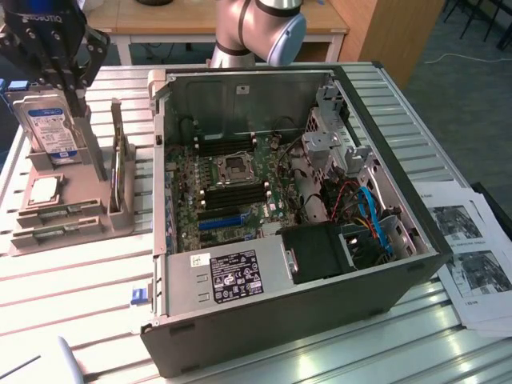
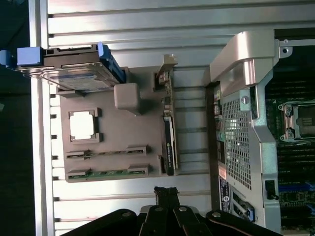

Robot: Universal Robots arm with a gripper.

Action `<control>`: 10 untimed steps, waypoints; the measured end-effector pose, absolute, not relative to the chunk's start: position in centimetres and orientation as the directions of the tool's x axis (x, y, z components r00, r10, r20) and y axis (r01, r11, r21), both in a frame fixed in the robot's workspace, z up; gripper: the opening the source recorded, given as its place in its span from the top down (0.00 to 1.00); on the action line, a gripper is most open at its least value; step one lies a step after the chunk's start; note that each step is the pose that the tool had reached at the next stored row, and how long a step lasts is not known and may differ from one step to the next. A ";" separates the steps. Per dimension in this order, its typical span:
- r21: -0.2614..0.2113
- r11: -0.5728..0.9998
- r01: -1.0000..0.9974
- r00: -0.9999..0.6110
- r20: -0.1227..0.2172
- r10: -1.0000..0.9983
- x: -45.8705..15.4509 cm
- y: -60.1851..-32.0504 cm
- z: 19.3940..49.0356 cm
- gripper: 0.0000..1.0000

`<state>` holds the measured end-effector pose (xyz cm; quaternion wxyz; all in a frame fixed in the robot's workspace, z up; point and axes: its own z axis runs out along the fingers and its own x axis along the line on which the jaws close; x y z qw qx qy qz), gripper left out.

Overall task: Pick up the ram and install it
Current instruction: 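Reach for the ram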

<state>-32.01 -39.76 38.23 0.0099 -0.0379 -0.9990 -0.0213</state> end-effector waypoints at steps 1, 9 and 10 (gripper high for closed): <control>0.042 0.996 0.076 -0.997 0.022 0.075 -32.4 -39.7 38.2 0.90; 0.042 0.996 0.076 -0.997 0.023 0.075 -34.9 -39.7 38.1 0.90; 0.042 0.996 0.076 -0.997 0.023 0.075 -35.2 -39.7 38.1 0.90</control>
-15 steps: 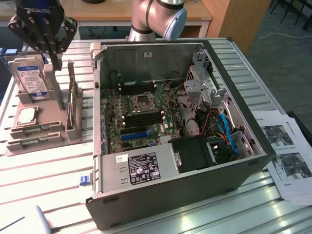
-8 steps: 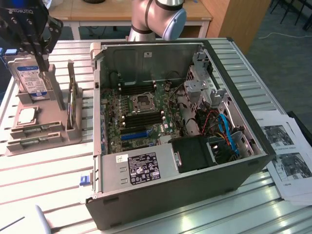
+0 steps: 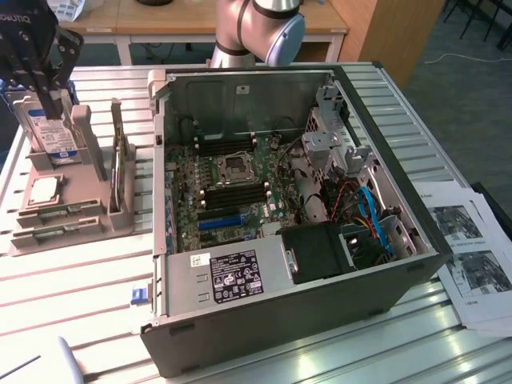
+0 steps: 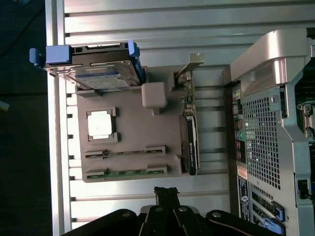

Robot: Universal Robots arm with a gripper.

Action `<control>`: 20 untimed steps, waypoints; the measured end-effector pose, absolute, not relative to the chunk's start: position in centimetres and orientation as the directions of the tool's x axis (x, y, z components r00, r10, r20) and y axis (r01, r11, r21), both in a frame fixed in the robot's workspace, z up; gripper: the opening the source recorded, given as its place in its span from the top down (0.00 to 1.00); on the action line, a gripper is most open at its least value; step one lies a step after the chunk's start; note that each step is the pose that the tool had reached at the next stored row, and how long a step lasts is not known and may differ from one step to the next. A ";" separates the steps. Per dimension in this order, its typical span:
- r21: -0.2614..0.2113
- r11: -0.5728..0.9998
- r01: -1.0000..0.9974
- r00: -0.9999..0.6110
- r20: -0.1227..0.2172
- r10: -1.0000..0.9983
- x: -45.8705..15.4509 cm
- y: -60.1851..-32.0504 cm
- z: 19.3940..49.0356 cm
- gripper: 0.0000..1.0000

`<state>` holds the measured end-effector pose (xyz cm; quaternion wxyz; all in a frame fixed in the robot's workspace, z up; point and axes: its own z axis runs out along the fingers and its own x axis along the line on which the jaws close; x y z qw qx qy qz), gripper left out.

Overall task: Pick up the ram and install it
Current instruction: 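Reach for the ram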

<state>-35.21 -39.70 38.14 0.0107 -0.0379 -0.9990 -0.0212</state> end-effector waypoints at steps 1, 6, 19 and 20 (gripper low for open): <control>0.042 0.996 0.076 -0.997 0.023 0.075 -35.5 -39.7 38.1 0.90; 0.042 0.996 0.076 -0.997 0.023 0.075 -37.1 -39.7 38.1 0.90; 0.042 0.996 0.076 -0.997 0.023 0.075 -39.8 -39.7 38.0 0.90; 0.041 0.996 0.076 -0.997 0.023 0.075 -39.8 -39.7 38.0 0.90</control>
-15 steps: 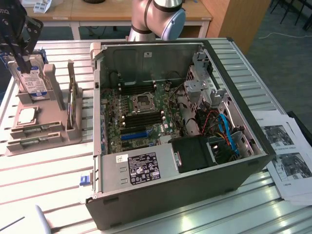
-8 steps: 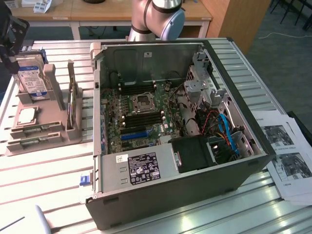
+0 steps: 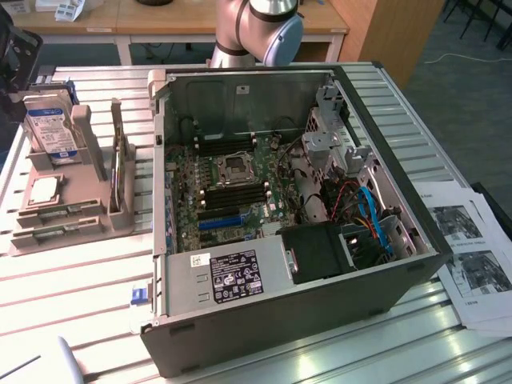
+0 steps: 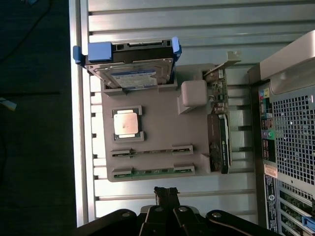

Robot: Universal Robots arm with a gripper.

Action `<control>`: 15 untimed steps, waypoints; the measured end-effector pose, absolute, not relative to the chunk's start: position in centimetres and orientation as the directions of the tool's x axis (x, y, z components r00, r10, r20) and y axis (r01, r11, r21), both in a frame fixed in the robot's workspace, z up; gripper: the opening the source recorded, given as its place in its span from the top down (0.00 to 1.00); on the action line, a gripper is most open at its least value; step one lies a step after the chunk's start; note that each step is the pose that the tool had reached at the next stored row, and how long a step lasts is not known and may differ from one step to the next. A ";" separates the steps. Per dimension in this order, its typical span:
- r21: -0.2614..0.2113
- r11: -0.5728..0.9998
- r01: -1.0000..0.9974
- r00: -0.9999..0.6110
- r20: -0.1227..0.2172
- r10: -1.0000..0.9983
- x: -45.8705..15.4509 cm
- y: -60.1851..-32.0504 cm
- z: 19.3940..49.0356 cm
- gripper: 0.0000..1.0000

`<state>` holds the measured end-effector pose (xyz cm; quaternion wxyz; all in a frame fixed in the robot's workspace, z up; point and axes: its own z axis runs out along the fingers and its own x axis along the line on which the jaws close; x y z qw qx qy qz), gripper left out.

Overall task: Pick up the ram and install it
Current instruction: 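Reach for the ram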

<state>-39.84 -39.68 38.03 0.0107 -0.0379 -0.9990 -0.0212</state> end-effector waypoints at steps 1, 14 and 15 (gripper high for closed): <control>0.041 0.996 0.076 -0.997 0.023 0.075 -40.0 -39.7 38.0 0.90; 0.042 0.996 0.076 -0.997 0.023 0.075 -41.0 -39.3 38.0 0.90; 0.042 0.996 0.076 -0.997 0.023 0.075 -41.0 -39.0 38.0 0.90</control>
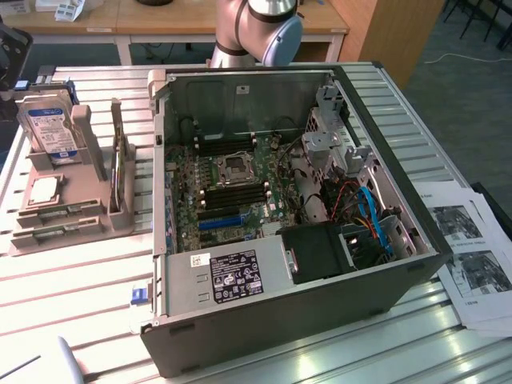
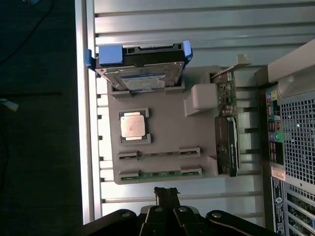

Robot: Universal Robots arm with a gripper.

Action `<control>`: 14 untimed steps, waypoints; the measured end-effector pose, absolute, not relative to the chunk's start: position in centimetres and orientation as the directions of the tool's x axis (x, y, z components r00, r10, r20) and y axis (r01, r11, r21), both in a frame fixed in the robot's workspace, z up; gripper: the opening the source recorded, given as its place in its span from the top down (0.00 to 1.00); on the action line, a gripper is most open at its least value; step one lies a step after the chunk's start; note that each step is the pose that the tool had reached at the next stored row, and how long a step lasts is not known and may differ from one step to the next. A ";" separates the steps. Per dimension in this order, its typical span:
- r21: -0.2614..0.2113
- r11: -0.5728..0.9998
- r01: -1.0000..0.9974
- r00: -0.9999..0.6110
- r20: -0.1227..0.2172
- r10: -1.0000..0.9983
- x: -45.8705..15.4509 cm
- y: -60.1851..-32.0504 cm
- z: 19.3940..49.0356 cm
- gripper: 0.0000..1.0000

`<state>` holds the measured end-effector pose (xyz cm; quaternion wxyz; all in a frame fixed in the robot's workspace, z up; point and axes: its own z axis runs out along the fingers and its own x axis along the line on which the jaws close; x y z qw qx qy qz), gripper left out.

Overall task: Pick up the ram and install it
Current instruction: 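Reach for the ram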

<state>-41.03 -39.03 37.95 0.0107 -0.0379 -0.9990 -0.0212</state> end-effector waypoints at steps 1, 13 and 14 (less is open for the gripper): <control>0.042 0.996 0.076 -0.997 0.023 0.075 -41.0 -38.7 37.9 0.90; 0.042 0.996 0.076 -0.997 0.023 0.075 -41.0 -35.2 37.6 0.90; 0.042 0.996 0.076 -0.997 0.023 0.075 -41.0 -35.0 37.6 0.90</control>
